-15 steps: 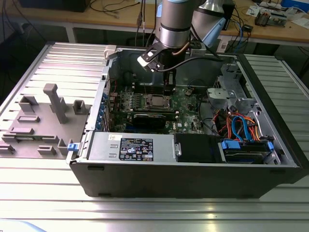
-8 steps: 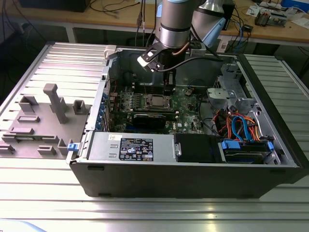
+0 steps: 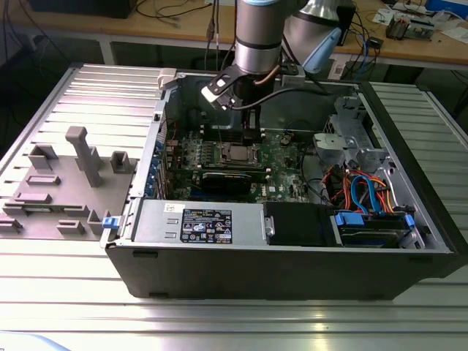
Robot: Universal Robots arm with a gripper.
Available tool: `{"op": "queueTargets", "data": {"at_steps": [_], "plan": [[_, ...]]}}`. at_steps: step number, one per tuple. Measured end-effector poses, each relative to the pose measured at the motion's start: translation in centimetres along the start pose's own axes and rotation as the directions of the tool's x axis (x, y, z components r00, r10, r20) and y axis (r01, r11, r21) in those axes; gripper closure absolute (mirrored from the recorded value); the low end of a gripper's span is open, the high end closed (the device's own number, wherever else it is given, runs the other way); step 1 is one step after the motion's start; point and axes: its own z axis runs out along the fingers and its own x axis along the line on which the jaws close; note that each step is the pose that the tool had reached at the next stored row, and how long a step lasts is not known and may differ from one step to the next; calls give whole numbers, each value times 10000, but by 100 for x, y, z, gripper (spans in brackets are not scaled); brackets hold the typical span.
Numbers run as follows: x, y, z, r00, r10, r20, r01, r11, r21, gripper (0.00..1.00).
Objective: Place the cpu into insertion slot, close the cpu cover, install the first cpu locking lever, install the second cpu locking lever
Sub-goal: 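Close the cpu cover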
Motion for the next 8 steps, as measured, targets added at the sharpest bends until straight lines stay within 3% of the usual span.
{"op": "queueTargets", "data": {"at_steps": [8], "plan": [[1, -197, 110, 10000, -29, 0, 29, 10000, -1, 89]]}}
